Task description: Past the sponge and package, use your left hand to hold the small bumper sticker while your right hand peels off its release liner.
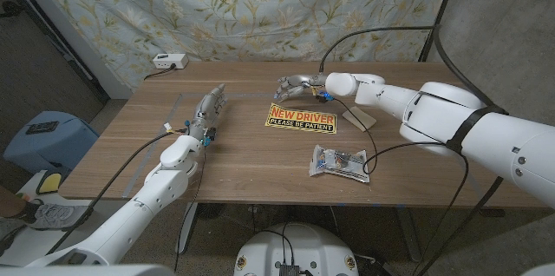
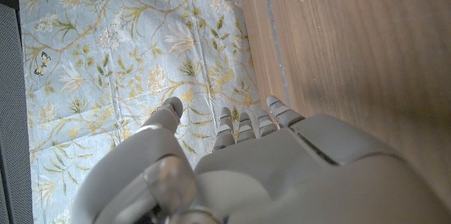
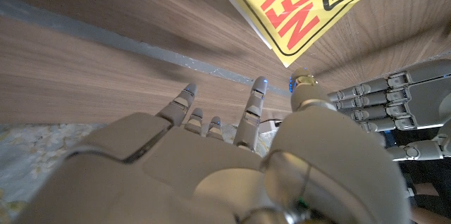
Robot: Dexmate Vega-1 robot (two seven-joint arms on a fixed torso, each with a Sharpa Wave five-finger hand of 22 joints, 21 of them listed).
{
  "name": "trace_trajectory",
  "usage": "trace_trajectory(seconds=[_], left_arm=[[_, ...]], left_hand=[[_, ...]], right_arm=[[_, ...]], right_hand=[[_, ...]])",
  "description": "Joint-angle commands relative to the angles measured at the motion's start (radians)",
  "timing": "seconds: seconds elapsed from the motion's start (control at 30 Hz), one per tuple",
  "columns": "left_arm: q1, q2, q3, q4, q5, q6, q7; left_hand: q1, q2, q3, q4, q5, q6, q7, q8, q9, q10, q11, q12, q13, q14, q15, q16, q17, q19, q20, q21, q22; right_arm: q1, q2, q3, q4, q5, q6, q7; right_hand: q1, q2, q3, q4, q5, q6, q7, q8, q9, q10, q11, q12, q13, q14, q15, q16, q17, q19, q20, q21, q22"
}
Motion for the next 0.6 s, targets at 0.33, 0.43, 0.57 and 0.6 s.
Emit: trace_trajectory(seconds=[0.33, 0.43, 0.57, 0.6], left_arm=[[-0.015, -0.004, 0.003, 0.023, -0.004, 0.007, -0.011], [-0.015, -0.005, 0.002, 0.024, -0.006, 0.006, -0.013], [-0.015, -0.005, 0.003, 0.024, -0.004, 0.008, -0.009], [-0.016, -0.006, 0.002, 0.026, -0.006, 0.006, -0.012]], left_hand=[[0.005, 0.004, 0.002, -0.007, 0.007, 0.011, -0.001, -0.003, 0.005, 0.001, 0.010, 0.000, 0.004, 0.002, 0.006, -0.002, 0.005, 0.011, 0.001, -0.002, 0.005], [0.005, 0.004, 0.002, -0.007, 0.007, 0.011, -0.001, -0.003, 0.005, 0.001, 0.010, 0.000, 0.004, 0.003, 0.006, -0.002, 0.005, 0.011, 0.001, -0.002, 0.005], [0.004, 0.004, 0.002, -0.007, 0.007, 0.011, 0.000, -0.003, 0.005, 0.001, 0.010, 0.000, 0.004, 0.002, 0.006, -0.002, 0.005, 0.011, 0.001, -0.002, 0.005], [0.004, 0.004, 0.002, -0.007, 0.007, 0.012, 0.000, -0.003, 0.005, 0.001, 0.010, 0.000, 0.004, 0.002, 0.005, -0.002, 0.005, 0.011, 0.001, -0.002, 0.005]], right_arm=[[-0.004, 0.021, -0.038, 0.003, 0.003, -0.041, 0.006], [-0.005, 0.024, -0.041, 0.003, 0.002, -0.045, 0.005], [-0.005, 0.029, -0.049, 0.003, -0.003, -0.054, 0.002], [-0.005, 0.029, -0.050, 0.003, -0.004, -0.055, 0.002]], right_hand=[[0.016, -0.003, 0.010, 0.004, 0.007, 0.023, -0.011, -0.001, -0.001, -0.063, -0.002, 0.001, -0.001, -0.069, 0.006, 0.005, 0.002, -0.008, 0.006, 0.003, 0.005], [0.017, -0.003, 0.010, 0.004, 0.006, 0.023, -0.012, -0.002, -0.001, -0.063, -0.003, 0.001, -0.001, -0.070, 0.007, 0.005, 0.002, -0.008, 0.006, 0.003, 0.005], [0.018, -0.003, 0.010, 0.005, 0.006, 0.023, -0.014, -0.003, -0.001, -0.064, -0.003, 0.000, -0.001, -0.072, 0.007, 0.005, 0.002, -0.011, 0.006, 0.002, 0.005], [0.018, -0.003, 0.010, 0.005, 0.006, 0.023, -0.014, -0.003, -0.001, -0.064, -0.004, 0.000, -0.002, -0.072, 0.007, 0.005, 0.002, -0.011, 0.006, 0.002, 0.005]])
